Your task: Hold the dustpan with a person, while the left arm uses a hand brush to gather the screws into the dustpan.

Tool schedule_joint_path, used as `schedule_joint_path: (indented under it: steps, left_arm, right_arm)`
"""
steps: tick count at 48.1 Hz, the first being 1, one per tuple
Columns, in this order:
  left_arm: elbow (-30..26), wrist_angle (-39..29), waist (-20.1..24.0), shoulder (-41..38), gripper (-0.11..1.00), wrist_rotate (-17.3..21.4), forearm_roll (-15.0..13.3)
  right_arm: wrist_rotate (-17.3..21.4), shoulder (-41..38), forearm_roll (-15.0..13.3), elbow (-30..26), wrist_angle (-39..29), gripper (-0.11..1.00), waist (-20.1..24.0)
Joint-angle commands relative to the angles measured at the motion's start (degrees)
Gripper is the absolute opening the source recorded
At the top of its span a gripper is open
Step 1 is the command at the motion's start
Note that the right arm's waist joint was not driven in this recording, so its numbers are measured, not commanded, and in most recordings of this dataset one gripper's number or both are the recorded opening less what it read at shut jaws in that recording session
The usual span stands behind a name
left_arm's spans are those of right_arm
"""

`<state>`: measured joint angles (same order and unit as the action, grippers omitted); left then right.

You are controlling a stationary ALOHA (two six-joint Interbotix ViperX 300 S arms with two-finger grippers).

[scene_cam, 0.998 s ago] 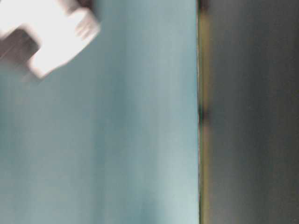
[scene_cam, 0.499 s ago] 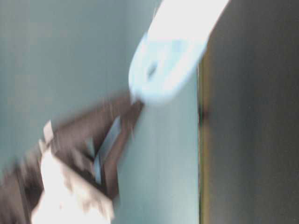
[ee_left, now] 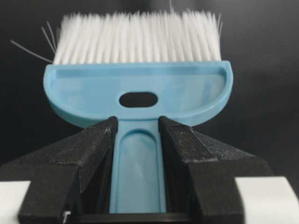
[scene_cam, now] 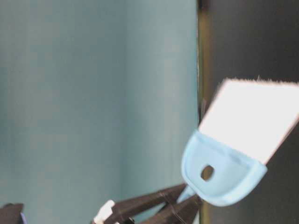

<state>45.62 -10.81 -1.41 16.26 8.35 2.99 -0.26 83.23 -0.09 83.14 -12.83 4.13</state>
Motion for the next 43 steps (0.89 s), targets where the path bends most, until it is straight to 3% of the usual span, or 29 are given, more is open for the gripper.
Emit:
schedule_joint_path:
  steps: [1, 30, 43]
  left_arm:
    - [0.7, 2.5, 0.3, 1.4, 0.30, -0.2, 0.1]
    - [4.5, 8.2, 0.4, 0.2, 0.30, -0.4, 0.0]
    - [4.1, 10.3, -0.5, -2.1, 0.30, -3.4, 0.1]
  right_arm:
    - [-0.4, -0.3, 0.0, -0.4, 0.5, 0.00, 0.0]
    - [-0.4, -0.3, 0.0, -0.3, 0.5, 0.00, 0.0]
    - [-0.4, -0.3, 0.0, -0.3, 0.5, 0.00, 0.0]
